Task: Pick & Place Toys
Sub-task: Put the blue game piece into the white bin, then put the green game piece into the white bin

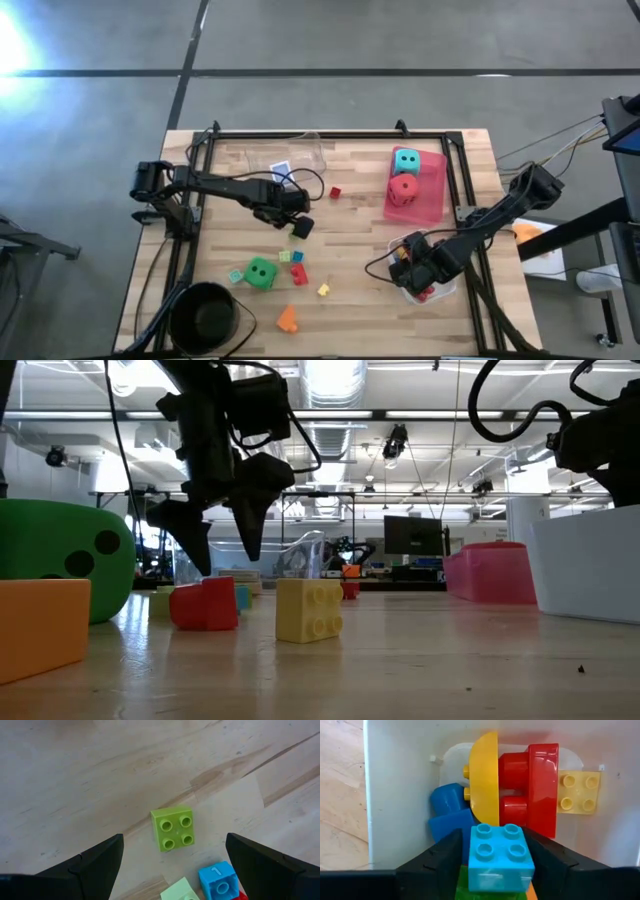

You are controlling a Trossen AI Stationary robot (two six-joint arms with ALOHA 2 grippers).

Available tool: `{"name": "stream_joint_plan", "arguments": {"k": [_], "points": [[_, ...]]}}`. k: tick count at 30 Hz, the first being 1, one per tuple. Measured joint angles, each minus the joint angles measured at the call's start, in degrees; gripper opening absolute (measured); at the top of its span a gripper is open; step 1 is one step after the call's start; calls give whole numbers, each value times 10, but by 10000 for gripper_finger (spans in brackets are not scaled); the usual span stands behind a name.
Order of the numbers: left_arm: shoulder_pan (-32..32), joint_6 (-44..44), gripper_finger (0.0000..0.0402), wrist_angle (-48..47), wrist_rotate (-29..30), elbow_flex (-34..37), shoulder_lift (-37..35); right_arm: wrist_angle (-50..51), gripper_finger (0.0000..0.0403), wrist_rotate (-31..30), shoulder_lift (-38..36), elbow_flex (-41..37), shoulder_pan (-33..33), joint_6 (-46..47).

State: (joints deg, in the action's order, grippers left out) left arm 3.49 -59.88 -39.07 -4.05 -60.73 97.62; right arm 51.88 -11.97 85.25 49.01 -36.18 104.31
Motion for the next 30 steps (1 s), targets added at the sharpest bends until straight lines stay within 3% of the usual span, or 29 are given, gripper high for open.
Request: {"name": "stream_joint_plan", "arguments": {"k": [15, 21, 30], "points": [[0, -19, 357, 0, 1, 0, 0, 2, 351, 19, -5, 10, -1, 0], [0, -25, 357, 0, 20, 0, 3, 10, 365, 17, -9, 48, -3, -40], [-17, -37, 355, 8, 13, -1, 57, 97, 366, -17, -9, 132, -6, -85]]}}
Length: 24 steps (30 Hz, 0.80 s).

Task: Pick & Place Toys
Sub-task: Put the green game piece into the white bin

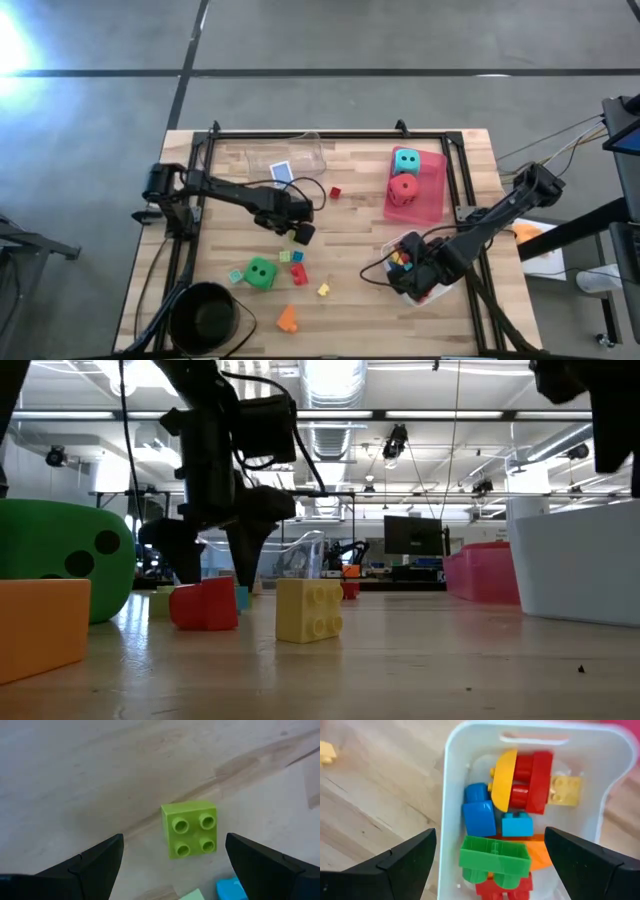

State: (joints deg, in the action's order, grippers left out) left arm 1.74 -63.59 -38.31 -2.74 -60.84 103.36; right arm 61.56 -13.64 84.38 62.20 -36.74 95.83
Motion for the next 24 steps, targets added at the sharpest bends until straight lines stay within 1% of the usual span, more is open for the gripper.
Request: {"name": "stream_joint_plan", "arguments": {"k": [6, 9, 11, 15, 18, 21, 24], "points": [[1, 2, 355, 14, 8, 0, 10, 50, 366, -38, 0, 55, -2, -21], [1, 2, 345, 17, 8, 0, 10, 60, 366, -50, 0, 76, -2, -33], [1, 2, 328, 22, 7, 0, 10, 60, 366, -59, 0, 85, -2, -42], [1, 3, 276, 31, -2, 0, 11, 61, 366, -76, 0, 93, -2, -60], [1, -10, 240, 38, -16, 0, 11, 65, 366, -77, 0, 94, -1, -64], [1, -16, 217, 37, -21, 0, 11, 71, 366, -76, 0, 91, -2, -61], [1, -15, 205, 36, -25, 1, 12, 73, 366, -76, 0, 89, -5, -61]]}}
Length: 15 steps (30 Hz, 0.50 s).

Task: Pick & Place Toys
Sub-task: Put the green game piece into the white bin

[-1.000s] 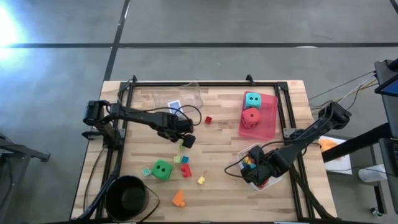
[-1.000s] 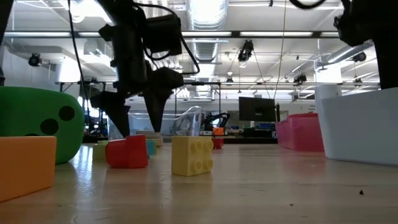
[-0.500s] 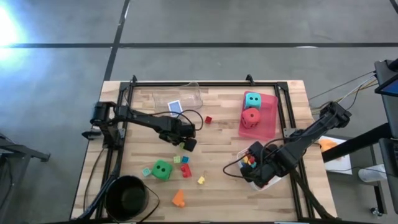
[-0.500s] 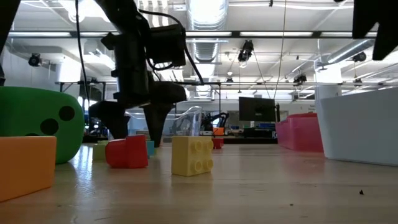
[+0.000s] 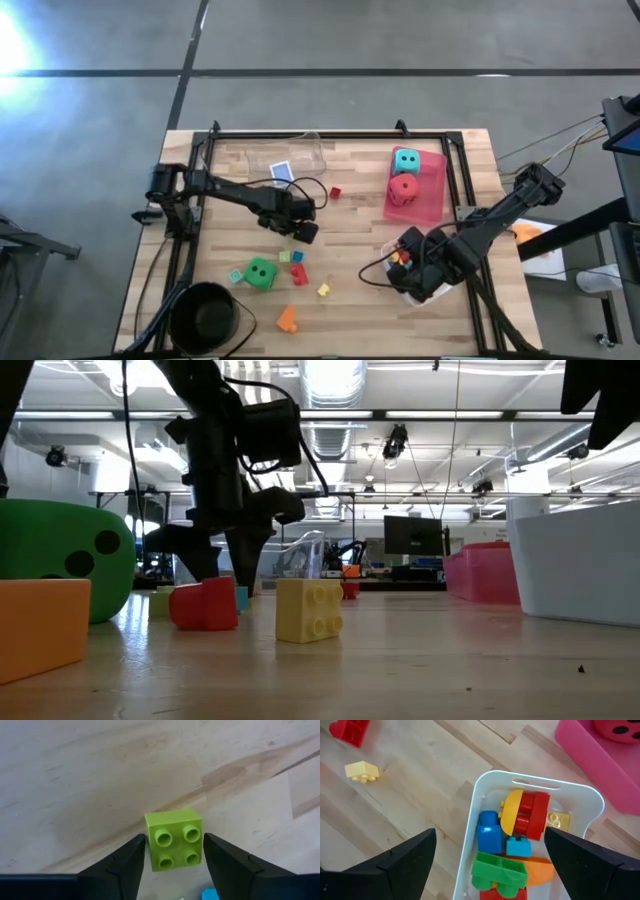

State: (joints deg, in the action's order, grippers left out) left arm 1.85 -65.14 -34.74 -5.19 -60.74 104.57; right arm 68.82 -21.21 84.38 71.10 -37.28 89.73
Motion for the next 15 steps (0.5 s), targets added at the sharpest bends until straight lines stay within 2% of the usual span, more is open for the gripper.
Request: {"name": "stream_joint_plan", "arguments": {"k": [15], "points": [[-1, 22, 198, -26, -9, 0, 1, 0, 366, -17, 0, -3, -9, 2]]}}
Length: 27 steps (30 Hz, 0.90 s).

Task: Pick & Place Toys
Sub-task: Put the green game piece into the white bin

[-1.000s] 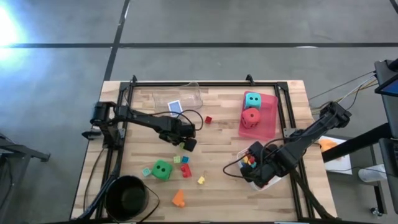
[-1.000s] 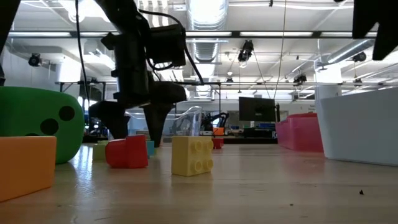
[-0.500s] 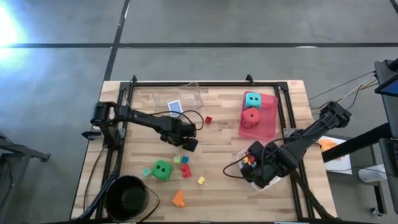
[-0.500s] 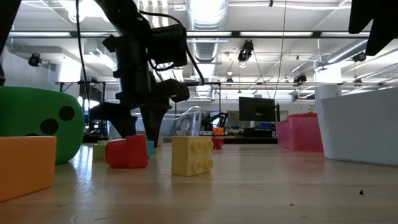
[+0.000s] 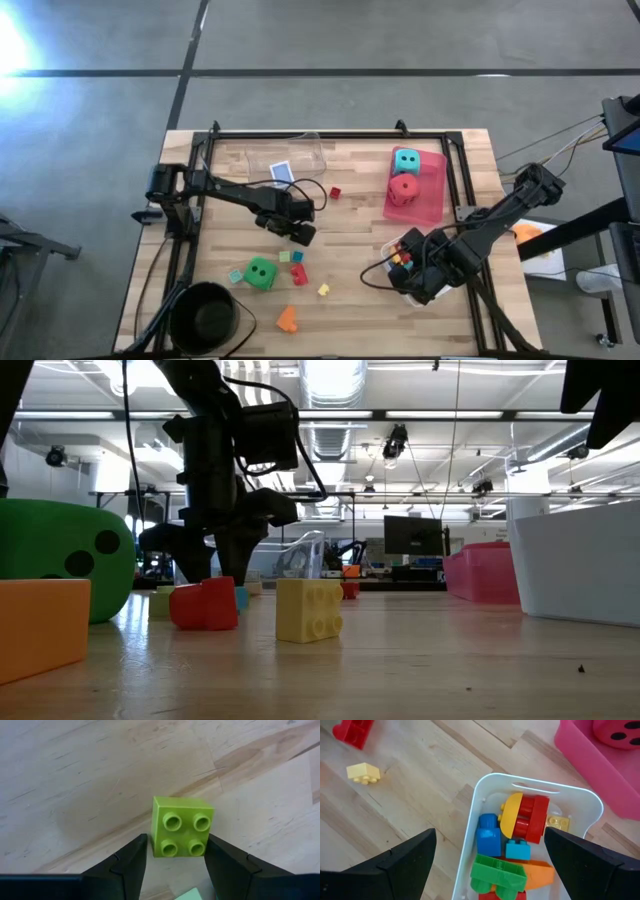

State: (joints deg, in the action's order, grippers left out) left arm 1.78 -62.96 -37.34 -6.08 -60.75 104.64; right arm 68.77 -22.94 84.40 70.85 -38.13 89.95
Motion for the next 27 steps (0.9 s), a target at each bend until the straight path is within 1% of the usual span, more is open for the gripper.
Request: {"name": "stream_joint_plan", "arguments": {"k": [9, 12, 15, 21, 24, 27], "points": [[-1, 11, 196, 5, 4, -1, 7, 0, 366, -2, 0, 0, 0, -1], [-2, 16, 175, 4, 6, -2, 9, -1, 366, -2, 0, 0, 0, -1], [-2, 17, 138, 21, 18, -2, 9, -1, 366, -2, 0, 0, 0, -1], [-2, 28, 135, 62, 24, -1, 11, -2, 366, -2, 0, 0, 0, 0], [-2, 30, 135, 73, 11, -1, 12, -3, 366, -2, 0, 0, 0, 6], [-2, 32, 135, 83, -26, 0, 8, -9, 366, -14, 0, 0, -2, 2]]}}
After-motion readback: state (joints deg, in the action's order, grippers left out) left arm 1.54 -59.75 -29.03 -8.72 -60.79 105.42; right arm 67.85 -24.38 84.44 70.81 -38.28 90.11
